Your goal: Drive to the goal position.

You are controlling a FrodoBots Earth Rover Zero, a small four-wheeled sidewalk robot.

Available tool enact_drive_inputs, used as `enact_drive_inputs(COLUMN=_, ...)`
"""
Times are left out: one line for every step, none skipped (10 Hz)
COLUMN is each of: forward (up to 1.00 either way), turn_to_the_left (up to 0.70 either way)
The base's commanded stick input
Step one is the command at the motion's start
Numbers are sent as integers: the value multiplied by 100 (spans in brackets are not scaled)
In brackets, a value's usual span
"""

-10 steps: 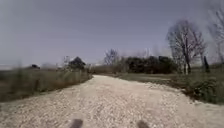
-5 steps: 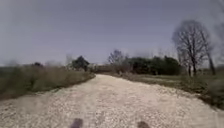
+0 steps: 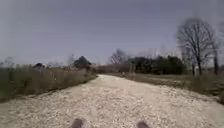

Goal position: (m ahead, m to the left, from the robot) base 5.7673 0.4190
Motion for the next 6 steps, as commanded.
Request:
enact_drive_inputs(forward=70, turn_to_the_left=0)
enact_drive_inputs(forward=70, turn_to_the_left=0)
enact_drive_inputs(forward=70, turn_to_the_left=0)
enact_drive_inputs(forward=70, turn_to_the_left=0)
enact_drive_inputs(forward=70, turn_to_the_left=0)
enact_drive_inputs(forward=70, turn_to_the_left=0)
